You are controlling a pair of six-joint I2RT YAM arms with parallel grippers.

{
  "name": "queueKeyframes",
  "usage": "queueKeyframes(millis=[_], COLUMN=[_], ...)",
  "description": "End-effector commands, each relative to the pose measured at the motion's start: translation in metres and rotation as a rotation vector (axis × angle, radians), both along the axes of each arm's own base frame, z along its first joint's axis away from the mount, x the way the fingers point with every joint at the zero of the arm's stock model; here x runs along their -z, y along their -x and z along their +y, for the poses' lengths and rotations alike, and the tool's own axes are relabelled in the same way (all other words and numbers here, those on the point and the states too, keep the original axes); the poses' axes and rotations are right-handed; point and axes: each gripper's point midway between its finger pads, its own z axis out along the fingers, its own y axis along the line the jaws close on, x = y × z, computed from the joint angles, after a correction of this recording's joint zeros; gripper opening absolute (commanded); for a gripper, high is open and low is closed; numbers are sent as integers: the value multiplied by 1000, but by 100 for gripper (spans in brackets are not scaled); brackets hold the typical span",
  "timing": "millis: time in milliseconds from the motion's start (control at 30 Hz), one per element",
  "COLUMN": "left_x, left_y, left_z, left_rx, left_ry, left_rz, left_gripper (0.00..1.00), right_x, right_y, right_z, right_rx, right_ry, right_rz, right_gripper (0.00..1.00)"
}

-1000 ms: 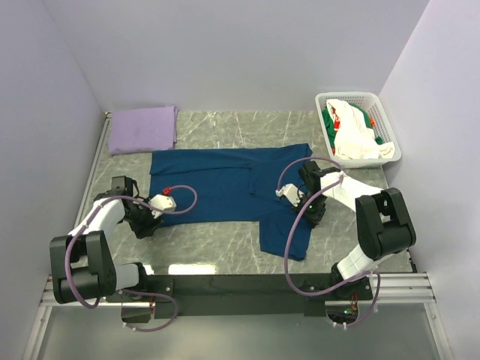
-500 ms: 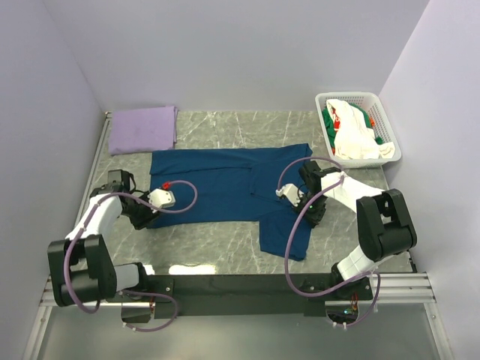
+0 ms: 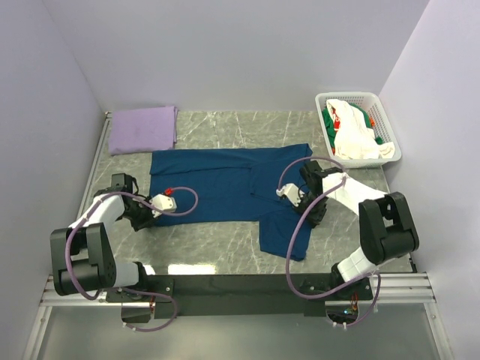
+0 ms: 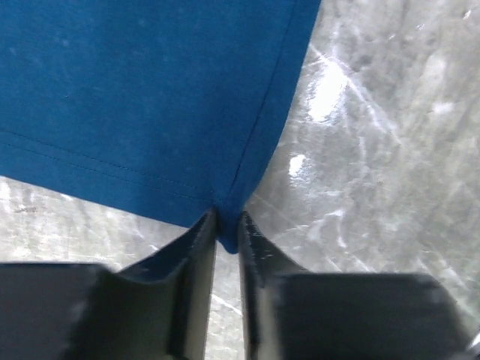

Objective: Fold and stack the t-shirts
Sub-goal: Fold the tshirt

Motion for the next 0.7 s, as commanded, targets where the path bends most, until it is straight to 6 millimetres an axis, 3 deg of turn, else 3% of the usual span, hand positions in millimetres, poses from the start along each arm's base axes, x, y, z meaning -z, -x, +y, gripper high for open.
queueKeyframes(millis=[0,100,400,500,667], left_x=[11,4,-22,-32,-51], left_y=[22,24,31,25,0], left_z=[1,-1,0,1,0], left_rx=[27,23,17,4,-52], left_ry=[-13,1,60,89,161], left_rz=[64,49,43,35,15], left_gripper=[12,1,1,1,1], right_x=[-14,-20,-44,-53,-70], right_y=[11,18,29,22,-11], right_z=[1,1,-1,-2,-7], right_rx=[-18,-20,-37,-32,-12], right_ry=[-20,-33,-64,-67,-62], right_rz=[-9,-17,-78,-118,-170], right_gripper=[0,0,0,0,0])
